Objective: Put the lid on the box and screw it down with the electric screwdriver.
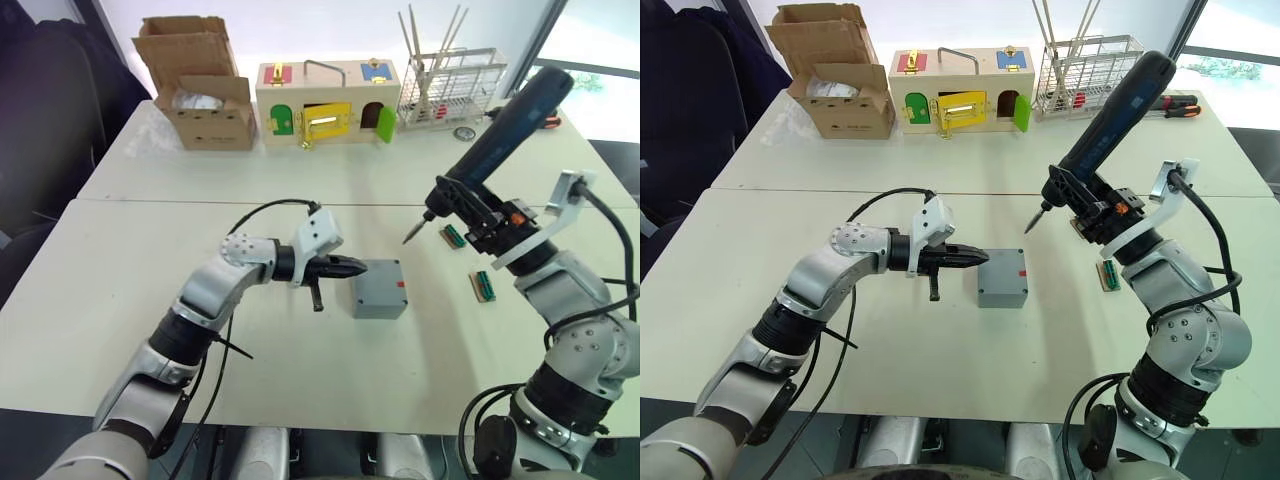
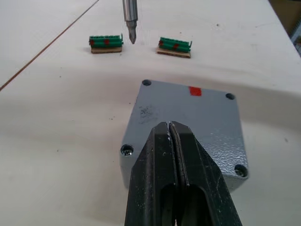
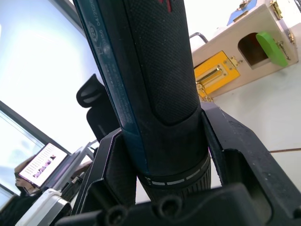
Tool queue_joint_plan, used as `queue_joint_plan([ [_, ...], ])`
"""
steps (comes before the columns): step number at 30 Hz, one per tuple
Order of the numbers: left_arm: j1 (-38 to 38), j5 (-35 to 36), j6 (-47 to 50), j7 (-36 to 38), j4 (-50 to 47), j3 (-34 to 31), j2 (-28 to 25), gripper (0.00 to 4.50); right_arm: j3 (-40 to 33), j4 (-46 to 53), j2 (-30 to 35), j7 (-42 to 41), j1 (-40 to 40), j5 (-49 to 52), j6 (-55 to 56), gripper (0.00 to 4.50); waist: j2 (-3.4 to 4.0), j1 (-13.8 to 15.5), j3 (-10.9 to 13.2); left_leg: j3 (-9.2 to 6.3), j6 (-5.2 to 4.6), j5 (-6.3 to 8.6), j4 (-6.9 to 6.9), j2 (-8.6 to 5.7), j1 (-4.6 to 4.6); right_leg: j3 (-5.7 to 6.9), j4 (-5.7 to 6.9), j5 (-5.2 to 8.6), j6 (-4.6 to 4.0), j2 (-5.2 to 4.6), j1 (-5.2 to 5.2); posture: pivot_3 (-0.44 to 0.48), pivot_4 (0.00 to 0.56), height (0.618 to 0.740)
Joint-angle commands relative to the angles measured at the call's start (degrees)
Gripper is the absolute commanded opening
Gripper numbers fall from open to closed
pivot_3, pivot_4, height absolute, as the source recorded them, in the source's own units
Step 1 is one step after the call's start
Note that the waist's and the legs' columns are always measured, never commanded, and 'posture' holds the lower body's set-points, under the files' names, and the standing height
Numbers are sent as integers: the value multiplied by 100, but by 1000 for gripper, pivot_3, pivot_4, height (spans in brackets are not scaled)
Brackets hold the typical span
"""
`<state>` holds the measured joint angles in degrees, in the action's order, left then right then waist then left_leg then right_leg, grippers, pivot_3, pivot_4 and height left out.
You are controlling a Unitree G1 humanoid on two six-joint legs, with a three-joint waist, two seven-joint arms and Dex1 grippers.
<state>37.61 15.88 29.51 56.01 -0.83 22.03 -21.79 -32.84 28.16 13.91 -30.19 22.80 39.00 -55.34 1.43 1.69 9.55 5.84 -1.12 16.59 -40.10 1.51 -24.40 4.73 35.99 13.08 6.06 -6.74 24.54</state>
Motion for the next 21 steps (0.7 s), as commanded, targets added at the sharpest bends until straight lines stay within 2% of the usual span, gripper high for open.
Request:
queue_joint_plan([
  [1, 101, -256, -215, 50, 27, 167, 38, 0, 117, 167, 220, -40, -59, 271, 317, 1796, 0, -14, 0, 0, 0, 0, 0, 0, 0, 0, 0, 0, 0, 0, 0, 0, 150, 728],
  [8, 112, -471, -337, 69, 160, 221, 148, 0, 471, 136, 424, 66, -413, 455, 572, 1796, -2, -28, -1, -1, -3, 2, 0, 1, 0, -2, -1, 0, 0, 0, 0, 0, 150, 728],
  [21, 50, -497, -293, 125, 69, 207, 171, 0, 907, -279, 575, 238, -531, 409, 1138, 1796, -3, -46, -1, -3, -6, 4, 0, 2, 0, -2, -3, 0, 0, 0, 0, 0, 150, 728],
])
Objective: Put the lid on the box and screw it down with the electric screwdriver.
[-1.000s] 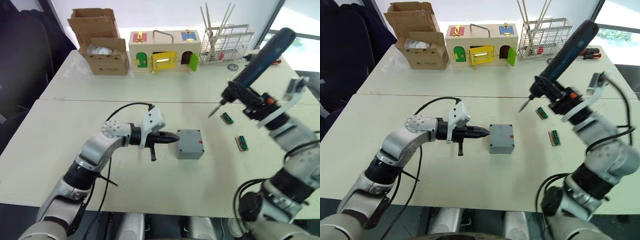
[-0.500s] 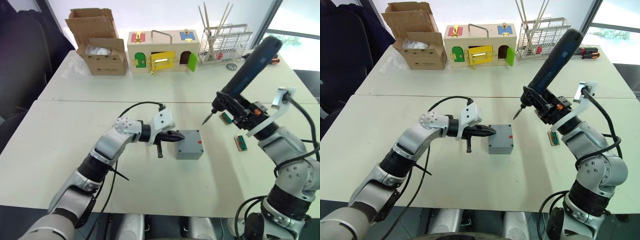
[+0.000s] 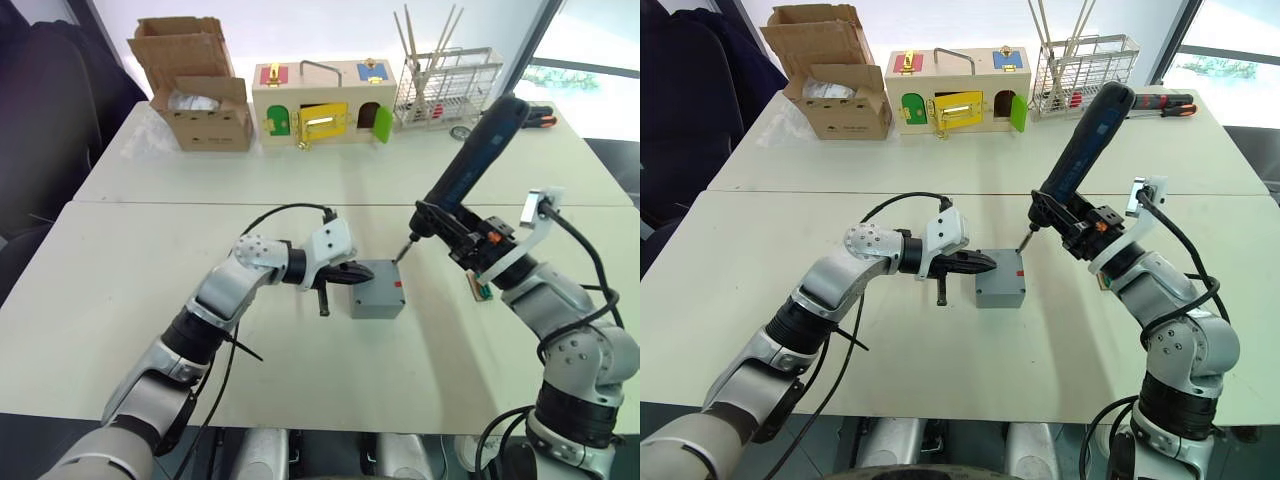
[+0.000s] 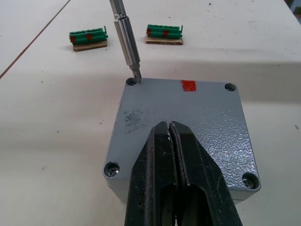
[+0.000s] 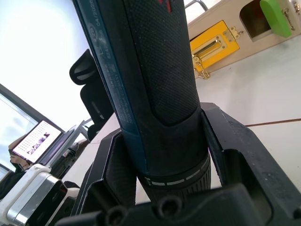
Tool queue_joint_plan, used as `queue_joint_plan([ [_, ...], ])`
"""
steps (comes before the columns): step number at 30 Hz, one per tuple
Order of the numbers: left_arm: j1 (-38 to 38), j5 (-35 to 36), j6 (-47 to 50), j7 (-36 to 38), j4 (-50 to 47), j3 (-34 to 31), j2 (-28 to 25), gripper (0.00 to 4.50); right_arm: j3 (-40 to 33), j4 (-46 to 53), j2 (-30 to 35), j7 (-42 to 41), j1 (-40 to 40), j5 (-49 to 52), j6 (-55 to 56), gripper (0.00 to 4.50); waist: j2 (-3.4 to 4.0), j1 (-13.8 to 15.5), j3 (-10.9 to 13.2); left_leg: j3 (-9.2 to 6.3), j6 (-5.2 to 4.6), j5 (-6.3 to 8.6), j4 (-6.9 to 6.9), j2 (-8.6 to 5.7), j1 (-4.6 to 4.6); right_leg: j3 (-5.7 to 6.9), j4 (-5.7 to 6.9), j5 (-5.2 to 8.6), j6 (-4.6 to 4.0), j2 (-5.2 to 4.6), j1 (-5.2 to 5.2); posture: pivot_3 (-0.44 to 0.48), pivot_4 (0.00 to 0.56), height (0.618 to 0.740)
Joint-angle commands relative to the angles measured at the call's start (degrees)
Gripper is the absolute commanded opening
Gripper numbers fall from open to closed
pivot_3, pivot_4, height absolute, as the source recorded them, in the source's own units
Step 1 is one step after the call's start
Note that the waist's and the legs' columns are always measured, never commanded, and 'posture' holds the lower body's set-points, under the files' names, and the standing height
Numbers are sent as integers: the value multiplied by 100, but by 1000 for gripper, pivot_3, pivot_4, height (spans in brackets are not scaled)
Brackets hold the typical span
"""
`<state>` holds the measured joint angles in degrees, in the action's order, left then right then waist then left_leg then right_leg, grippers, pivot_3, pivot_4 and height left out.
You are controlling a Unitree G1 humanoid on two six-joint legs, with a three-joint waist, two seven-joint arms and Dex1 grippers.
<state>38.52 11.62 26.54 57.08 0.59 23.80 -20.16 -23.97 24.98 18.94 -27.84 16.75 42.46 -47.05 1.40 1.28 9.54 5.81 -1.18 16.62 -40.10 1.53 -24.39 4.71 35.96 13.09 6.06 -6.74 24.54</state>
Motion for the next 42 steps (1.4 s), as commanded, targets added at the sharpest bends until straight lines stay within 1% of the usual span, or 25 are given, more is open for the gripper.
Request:
queue_joint_plan([
  [1, -40, -67, 14, 17, -77, 28, 13, 0, 51, -31, 76, 15, 85, 48, 356, 1796, 0, -10, 0, 0, 0, 0, 0, 0, 0, 0, 0, 0, 0, 0, 0, 0, 150, 728],
  [7, -66, -84, 19, 9, -95, 25, 5, 0, 365, -160, 228, -30, -25, -120, 629, 1796, -1, -54, 0, -1, 0, 0, 0, 0, 0, 0, 0, 0, 0, 0, 0, 0, 150, 728],
  [13, -131, -115, 61, 28, -113, 55, -11, 0, 1350, 215, 570, -430, -356, -526, 956, 1796, -17, -57, -10, -6, -9, 6, 0, 1, 3, -1, -1, 1, 1, 0, -1, 0, 150, 728],
  [15, -160, -146, 50, 33, -83, 76, -22, 0, 1631, 288, 569, -471, -474, -651, 1072, 1796, -35, -61, -20, -12, -26, 15, 1, 4, 5, -1, 0, 1, 1, 2, -1, 0, 150, 728],
  [19, -213, -212, 80, 40, -73, 111, -47, 0, 1953, 230, 595, -567, -746, -903, 1319, 1796, -90, -69, -57, -15, -26, 16, 5, 6, 18, -1, -2, 6, 0, 3, -8, 0, 150, 728],
  [21, -242, -279, 67, 44, -37, 146, -88, 0, 2037, 148, 586, -578, -867, -988, 1416, 1796, -118, -73, -78, -14, -32, 21, 9, 8, 33, -1, -9, 14, -4, 3, -18, 0, 150, 728],
  [25, -313, -368, 46, 61, -33, 196, -150, 0, 2127, -71, 566, -574, -1057, -1150, 1566, 1796, -150, -77, -101, -13, -54, 37, 16, 17, 73, -1, -8, 30, -15, 4, -53, 0, 150, 728],
  [28, -336, -375, 61, 74, -66, 195, -151, 0, 2199, -141, 536, -532, -1018, -1191, 1577, 1796, -157, -91, -121, -15, -67, 48, 27, 31, 123, 2, -24, 43, -26, 6, -105, 0, 150, 728],
  [30, -345, -378, 70, 81, -76, 192, -149, 0, 2288, -207, 576, -528, -978, -1314, 1581, 1796, -161, -96, -137, -18, -66, 48, 35, 33, 125, 3, -31, 53, -42, 6, -108, 0, 150, 728],
  [36, -367, -395, 76, 87, -70, 185, -149, 0, 2452, -346, 605, -438, -886, -1624, 1547, 1796, -181, -101, -194, -18, -66, 48, 51, 32, 134, 4, -42, 51, -40, 6, -115, 0, 150, 728],
  [42, -386, -421, 91, 80, -57, 189, -130, 0, 2446, -451, 567, -437, -906, -1673, 1528, 1796, -190, -97, -201, -14, -65, 48, 85, 31, 185, 4, -70, 58, -52, -1, -157, 0, 150, 728],
])
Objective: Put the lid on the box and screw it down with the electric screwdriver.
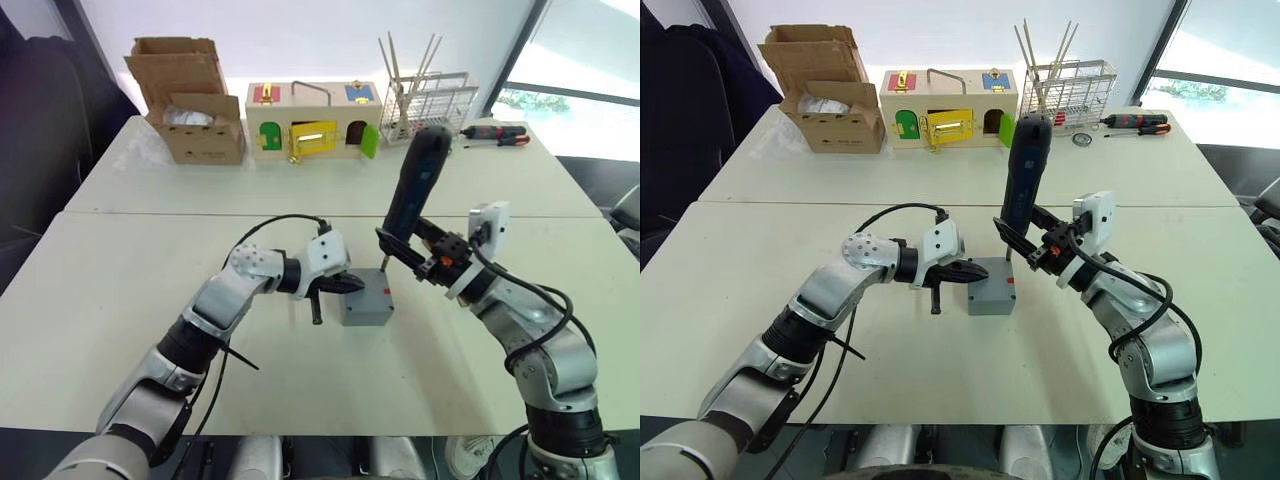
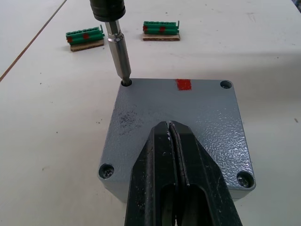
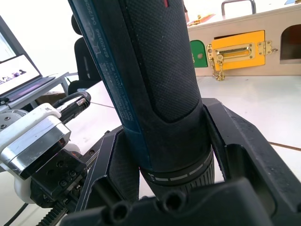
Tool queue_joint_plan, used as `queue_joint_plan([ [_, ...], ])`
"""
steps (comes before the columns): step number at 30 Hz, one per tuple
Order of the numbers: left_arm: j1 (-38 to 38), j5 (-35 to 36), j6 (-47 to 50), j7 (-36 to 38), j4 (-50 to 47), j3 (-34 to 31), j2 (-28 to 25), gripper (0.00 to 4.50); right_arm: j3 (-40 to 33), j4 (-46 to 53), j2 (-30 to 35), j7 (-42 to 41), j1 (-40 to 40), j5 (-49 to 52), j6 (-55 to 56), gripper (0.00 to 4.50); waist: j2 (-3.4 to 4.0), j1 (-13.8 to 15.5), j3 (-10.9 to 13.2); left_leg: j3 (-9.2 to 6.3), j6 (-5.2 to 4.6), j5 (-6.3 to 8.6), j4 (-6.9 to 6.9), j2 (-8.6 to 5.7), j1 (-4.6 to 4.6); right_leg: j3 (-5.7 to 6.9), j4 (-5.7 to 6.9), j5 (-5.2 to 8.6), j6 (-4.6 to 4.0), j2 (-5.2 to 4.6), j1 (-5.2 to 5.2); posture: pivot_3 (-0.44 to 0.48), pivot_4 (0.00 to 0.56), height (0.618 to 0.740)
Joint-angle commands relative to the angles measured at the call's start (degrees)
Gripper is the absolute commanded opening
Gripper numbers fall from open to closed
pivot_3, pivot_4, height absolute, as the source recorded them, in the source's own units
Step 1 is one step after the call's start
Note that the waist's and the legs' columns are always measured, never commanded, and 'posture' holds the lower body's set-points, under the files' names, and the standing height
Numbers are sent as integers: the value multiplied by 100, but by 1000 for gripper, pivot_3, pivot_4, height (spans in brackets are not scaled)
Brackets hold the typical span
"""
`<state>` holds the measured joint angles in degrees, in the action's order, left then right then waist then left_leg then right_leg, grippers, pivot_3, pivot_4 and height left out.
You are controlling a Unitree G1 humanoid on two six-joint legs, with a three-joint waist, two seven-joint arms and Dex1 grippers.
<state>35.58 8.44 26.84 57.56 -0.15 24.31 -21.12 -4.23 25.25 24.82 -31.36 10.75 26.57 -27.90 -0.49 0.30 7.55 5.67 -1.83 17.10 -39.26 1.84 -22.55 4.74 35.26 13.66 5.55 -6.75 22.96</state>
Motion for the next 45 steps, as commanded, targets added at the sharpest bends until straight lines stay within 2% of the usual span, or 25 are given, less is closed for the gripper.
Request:
queue_joint_plan([
  [1, -99, -100, 68, 34, 11, 133, -37, 0, 468, -482, -24, -85, -328, -86, -384, 1796, -2, 3, -2, 0, 0, 0, 3, 0, 5, 0, -2, 1, -1, 0, -5, 0, 150, 728],
  [24, -133, -146, 77, 39, -30, 166, -41, 0, 611, -670, 79, -258, -777, -364, 38, 1796, -25, 21, -66, -5, 6, 5, 11, 2, 9, 3, -11, 17, -30, -14, 14, 0, 150, 728],
  [45, -138, -236, 5, 6, 10, 180, -9, 0, 533, -1234, -125, -122, -657, -504, 331, 1796, -42, 35, -116, -15, 26, 19, 16, 2, 10, 11, -23, 20, -36, -43, 15, 0, 150, 728],
])
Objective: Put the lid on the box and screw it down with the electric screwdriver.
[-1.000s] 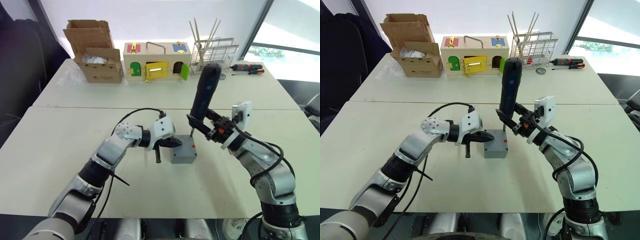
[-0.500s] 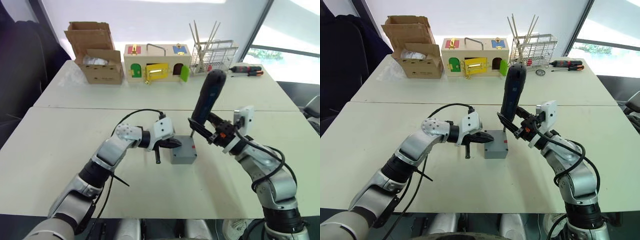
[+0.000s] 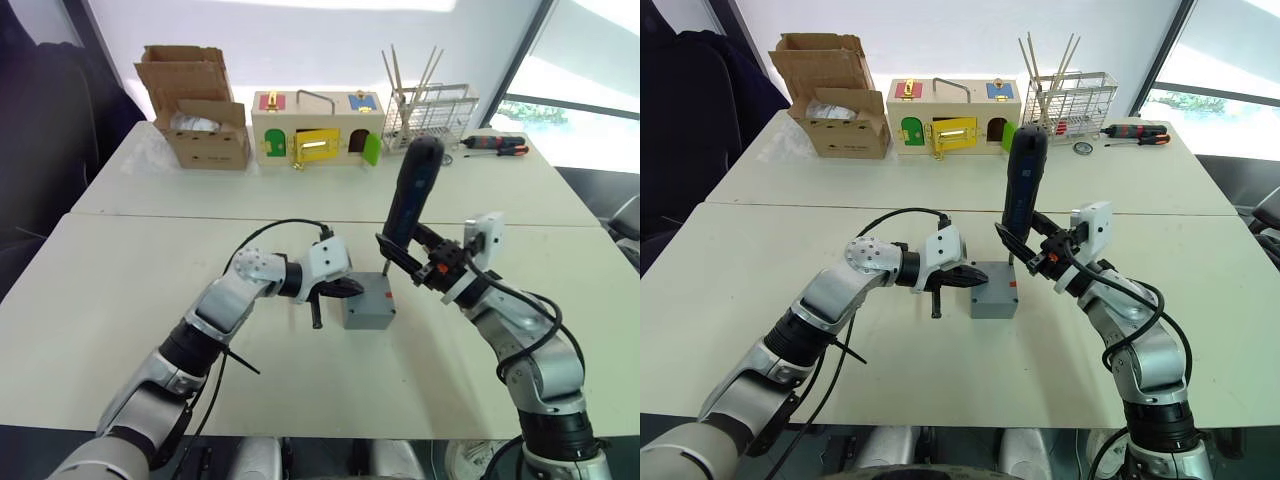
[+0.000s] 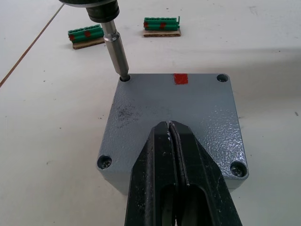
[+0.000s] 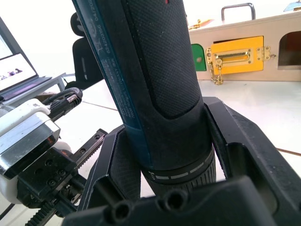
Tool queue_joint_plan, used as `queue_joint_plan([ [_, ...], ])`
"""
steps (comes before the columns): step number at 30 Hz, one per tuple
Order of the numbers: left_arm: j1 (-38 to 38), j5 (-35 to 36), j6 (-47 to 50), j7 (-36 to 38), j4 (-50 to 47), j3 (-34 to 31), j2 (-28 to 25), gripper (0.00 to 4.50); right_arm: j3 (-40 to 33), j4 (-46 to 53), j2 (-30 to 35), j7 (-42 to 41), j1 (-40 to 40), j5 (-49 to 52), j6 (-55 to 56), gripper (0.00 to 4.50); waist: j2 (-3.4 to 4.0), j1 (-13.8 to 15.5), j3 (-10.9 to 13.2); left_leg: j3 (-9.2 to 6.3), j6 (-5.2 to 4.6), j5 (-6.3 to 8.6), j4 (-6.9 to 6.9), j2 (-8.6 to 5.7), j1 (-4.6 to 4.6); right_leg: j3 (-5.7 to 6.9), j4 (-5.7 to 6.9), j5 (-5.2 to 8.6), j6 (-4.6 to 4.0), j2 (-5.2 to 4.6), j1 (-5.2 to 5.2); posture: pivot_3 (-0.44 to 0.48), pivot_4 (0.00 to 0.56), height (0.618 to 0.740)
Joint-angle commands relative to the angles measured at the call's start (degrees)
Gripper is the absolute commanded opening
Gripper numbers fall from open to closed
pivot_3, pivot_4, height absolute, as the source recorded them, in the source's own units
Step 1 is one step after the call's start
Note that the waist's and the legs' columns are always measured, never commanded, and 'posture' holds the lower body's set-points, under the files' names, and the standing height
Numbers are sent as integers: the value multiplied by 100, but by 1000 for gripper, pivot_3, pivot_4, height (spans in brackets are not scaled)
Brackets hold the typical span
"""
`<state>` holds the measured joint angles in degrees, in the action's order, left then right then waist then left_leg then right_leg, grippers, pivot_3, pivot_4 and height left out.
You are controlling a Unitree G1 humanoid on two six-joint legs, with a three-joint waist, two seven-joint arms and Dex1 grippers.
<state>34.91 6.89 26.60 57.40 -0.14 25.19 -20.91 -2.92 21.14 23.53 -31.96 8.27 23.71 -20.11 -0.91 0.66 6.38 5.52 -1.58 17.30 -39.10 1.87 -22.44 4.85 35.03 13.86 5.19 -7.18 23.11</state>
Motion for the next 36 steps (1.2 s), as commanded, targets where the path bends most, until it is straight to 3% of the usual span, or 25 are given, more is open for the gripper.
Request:
queue_joint_plan([
  [1, -76, -85, 29, 18, 10, 90, -32, 0, 409, -810, -3, -63, -417, -213, -438, 1796, 0, 0, 0, -1, 0, 0, 0, 0, 0, 0, 0, 0, 0, -1, 0, 0, 150, 728],
  [23, -174, -113, -35, 8, 219, 142, 36, 0, 45, -162, 81, 34, -375, 98, -450, 1796, 51, -1, 41, -11, 25, 14, 22, -1, -5, 0, -33, 2, -4, -11, 0, 0, 150, 728],
  [30, -229, -150, -76, -35, 329, 103, 44, 0, -1192, 1603, 744, 675, 445, 1758, -1767, 1796, 124, 6, 133, -10, 6, 4, 28, -5, -55, 6, -63, -1, -5, -13, 31, 0, 150, 728],
  [32, -245, -124, -97, -48, 348, 69, 91, 0, -1585, 1766, 1024, 904, 797, 2413, -2186, 1796, 140, 8, 162, -10, 3, 0, 22, -6, -104, 10, -56, -4, -5, -13, 57, 0, 150, 728],
  [36, -283, -86, -217, -69, 264, 24, 160, 0, -2154, 1540, 1473, 1459, 1486, 3544, -2867, 1796, 141, 16, 196, -10, 1, 1, 22, -8, -111, 28, -58, -5, -4, -11, 56, 0, 150, 728],
])
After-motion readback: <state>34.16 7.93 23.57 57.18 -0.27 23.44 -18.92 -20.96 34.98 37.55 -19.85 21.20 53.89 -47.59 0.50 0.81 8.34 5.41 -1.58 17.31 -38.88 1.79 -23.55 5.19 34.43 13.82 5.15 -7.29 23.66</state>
